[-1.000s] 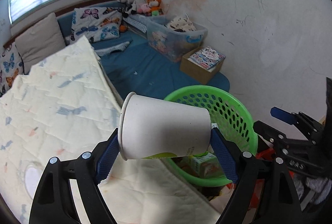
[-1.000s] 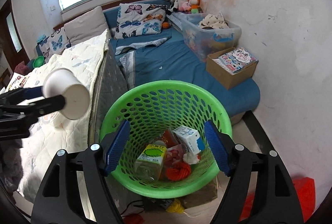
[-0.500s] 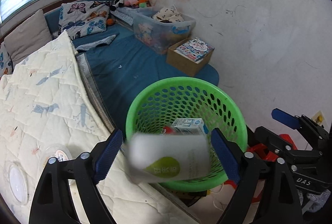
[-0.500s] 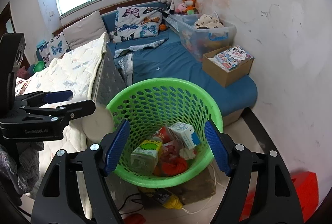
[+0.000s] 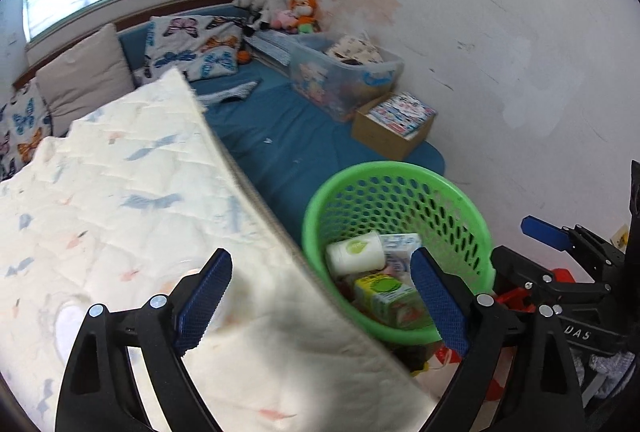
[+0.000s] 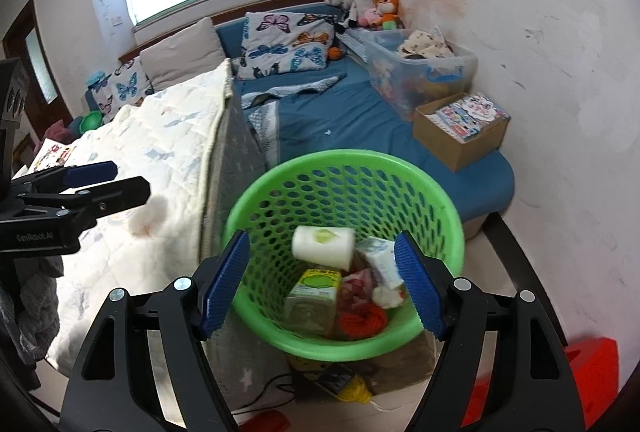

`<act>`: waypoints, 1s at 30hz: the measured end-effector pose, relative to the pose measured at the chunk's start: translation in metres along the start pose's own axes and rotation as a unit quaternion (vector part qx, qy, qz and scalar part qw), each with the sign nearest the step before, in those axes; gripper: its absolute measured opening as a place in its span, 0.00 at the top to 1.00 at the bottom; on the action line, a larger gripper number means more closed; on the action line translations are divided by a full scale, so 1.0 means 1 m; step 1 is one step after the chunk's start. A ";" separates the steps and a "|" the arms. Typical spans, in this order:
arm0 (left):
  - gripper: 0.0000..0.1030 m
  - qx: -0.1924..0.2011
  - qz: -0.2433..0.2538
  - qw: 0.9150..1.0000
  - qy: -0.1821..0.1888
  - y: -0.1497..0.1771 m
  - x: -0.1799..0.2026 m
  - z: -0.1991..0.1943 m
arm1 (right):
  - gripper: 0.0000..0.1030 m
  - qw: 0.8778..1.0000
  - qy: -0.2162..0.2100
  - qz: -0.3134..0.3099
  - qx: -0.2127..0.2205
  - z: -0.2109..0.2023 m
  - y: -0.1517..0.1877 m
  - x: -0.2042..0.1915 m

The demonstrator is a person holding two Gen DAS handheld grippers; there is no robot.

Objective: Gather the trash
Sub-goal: 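Move both open tools back over the bed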

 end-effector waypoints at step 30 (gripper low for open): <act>0.09 -0.039 -0.091 0.984 -0.150 0.118 -0.212 -0.052 | 0.13 0.990 -0.102 -0.087 -0.048 0.051 0.017 -0.162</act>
Point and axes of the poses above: each gripper's, at about its wrist camera, not at the fingertips, and z roughly the way its jaws point, x to its right, y to its underside, the point moved 10 cm from there along z, roughly the way its jaws point, and after that the axes turned 5 degrees about z, right-handed, at the moved point
